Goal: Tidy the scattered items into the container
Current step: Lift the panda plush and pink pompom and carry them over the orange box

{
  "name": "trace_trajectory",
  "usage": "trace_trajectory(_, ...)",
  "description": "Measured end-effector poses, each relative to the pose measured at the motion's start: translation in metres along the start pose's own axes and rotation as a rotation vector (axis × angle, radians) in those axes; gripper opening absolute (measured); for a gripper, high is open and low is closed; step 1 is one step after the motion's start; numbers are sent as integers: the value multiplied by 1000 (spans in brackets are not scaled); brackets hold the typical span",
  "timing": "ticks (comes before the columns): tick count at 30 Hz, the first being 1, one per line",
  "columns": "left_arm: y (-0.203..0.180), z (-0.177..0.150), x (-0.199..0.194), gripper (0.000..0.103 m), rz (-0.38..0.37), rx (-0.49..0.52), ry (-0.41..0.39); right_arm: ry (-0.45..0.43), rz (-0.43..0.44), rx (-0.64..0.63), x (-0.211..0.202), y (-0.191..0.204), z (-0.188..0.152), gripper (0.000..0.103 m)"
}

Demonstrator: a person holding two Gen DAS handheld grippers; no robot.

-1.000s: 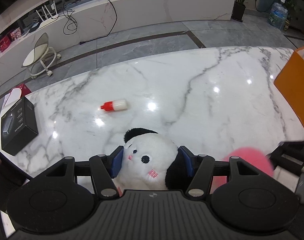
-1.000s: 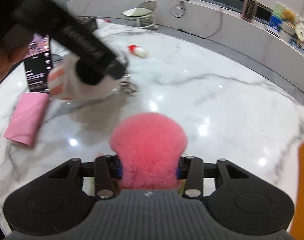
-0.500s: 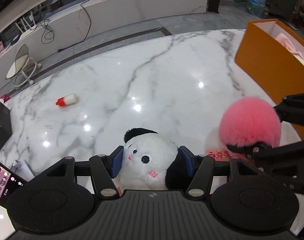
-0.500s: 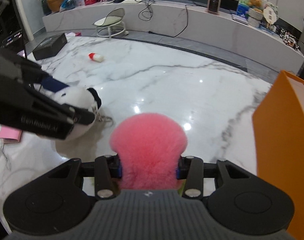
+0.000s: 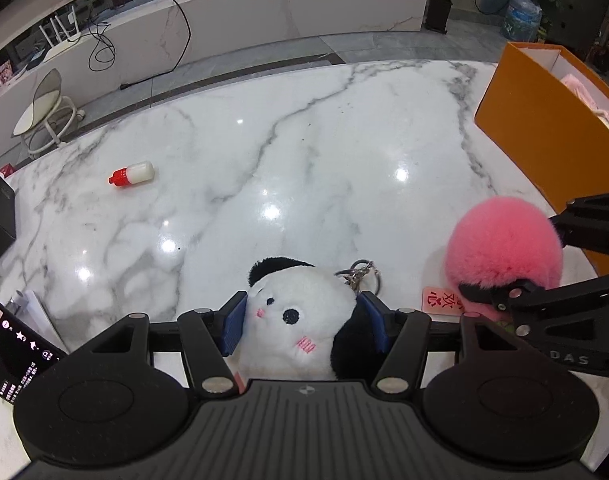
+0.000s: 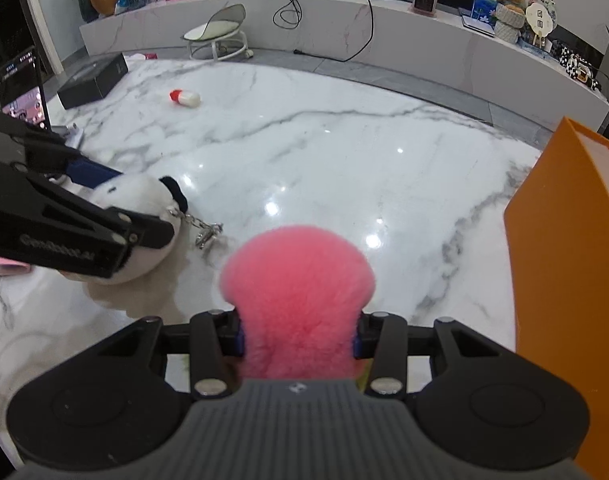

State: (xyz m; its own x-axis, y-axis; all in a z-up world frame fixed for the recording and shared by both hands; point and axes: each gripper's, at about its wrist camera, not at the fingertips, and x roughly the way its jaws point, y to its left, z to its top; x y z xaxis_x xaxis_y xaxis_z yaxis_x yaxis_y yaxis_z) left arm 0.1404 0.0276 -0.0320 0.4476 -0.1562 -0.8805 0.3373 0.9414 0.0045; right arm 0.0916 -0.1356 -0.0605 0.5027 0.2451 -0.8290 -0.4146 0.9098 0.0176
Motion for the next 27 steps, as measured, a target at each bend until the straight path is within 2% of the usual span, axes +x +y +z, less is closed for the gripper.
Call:
trace_trajectory(5, 4, -3, 2, 77, -5, -15, -6, 15, -3, -4, 8, 2, 0, 46)
trace_trajectory(8, -1, -4, 10, 79, 52, 24, 33, 24, -5, -10, 11, 3, -1, 46)
trace_trajectory(11, -4, -7, 15, 79, 82, 49, 59, 33, -5, -11, 14, 4, -2, 46)
trace_trajectory(20, 5, -9, 15, 72, 73, 4, 64, 29, 6, -9, 10, 5, 1, 46)
trace_trajectory(27, 1, -5, 9, 71, 66, 4, 59, 23, 5, 0, 7, 3, 2, 46)
